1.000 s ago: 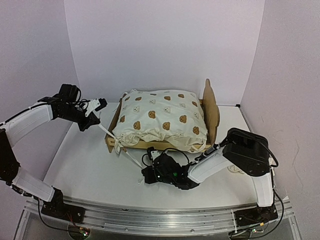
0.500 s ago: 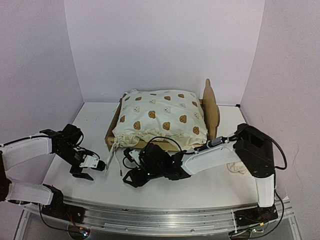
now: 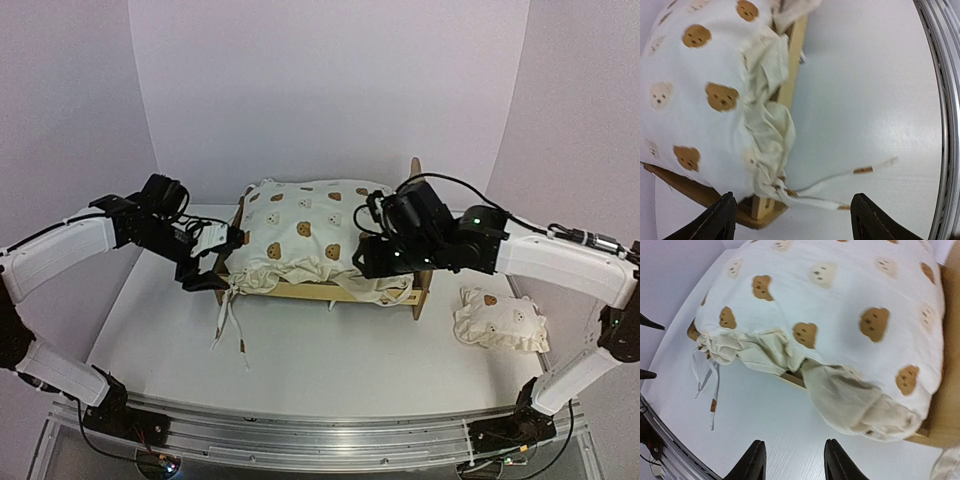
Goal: Set up the pet bed
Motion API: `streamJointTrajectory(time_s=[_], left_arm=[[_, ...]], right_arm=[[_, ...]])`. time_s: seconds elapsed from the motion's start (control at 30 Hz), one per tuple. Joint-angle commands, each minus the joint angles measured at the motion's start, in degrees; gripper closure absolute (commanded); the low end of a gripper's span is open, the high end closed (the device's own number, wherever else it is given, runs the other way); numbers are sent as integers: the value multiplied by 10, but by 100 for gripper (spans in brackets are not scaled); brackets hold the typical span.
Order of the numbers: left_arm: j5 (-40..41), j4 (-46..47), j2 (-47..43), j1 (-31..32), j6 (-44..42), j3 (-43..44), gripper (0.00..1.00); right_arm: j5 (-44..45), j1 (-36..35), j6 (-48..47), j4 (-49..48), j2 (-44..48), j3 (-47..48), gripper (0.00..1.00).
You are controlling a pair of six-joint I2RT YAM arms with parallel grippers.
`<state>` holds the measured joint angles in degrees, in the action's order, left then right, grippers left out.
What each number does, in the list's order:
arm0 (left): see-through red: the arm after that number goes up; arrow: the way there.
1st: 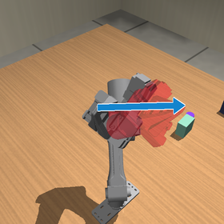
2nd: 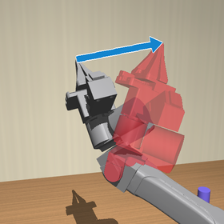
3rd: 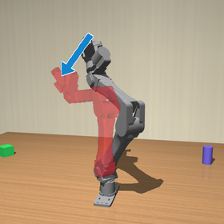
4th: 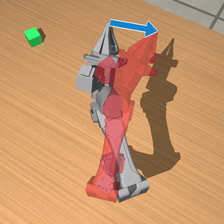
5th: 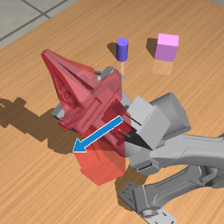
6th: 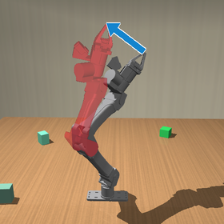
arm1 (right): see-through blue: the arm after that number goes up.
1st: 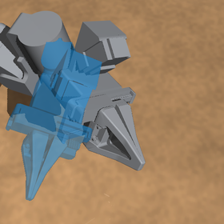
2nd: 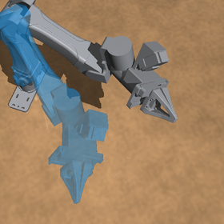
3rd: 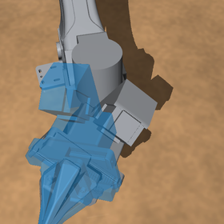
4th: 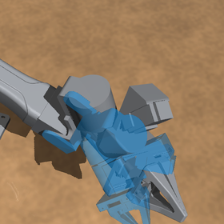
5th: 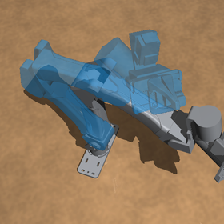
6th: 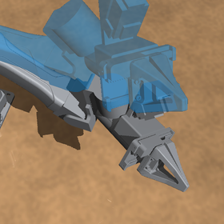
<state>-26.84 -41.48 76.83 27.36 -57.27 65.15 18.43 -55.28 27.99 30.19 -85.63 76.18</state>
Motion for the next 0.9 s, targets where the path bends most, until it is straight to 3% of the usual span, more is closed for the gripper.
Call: streamJointTrajectory(time_s=[0.0,0.17,0.3,0.6,0.67,0.8,0.87], left_arm=[[-18,113,69,91,166,69,20],[12,215,168,190,210,114,19],[29,276,262,249,219,177,19],[104,324,431,282,232,322,19],[120,318,455,282,241,347,25],[121,300,467,283,240,359,58],[120,288,466,283,232,358,69]], right_arm=[[66,1,115,105,53,-89,59],[86,10,187,101,92,-177,62],[99,11,202,39,123,-234,63],[106,37,178,-22,145,-287,61],[90,43,163,-22,146,-287,61],[80,56,159,-23,156,-300,61],[77,60,156,-23,157,-302,61]])
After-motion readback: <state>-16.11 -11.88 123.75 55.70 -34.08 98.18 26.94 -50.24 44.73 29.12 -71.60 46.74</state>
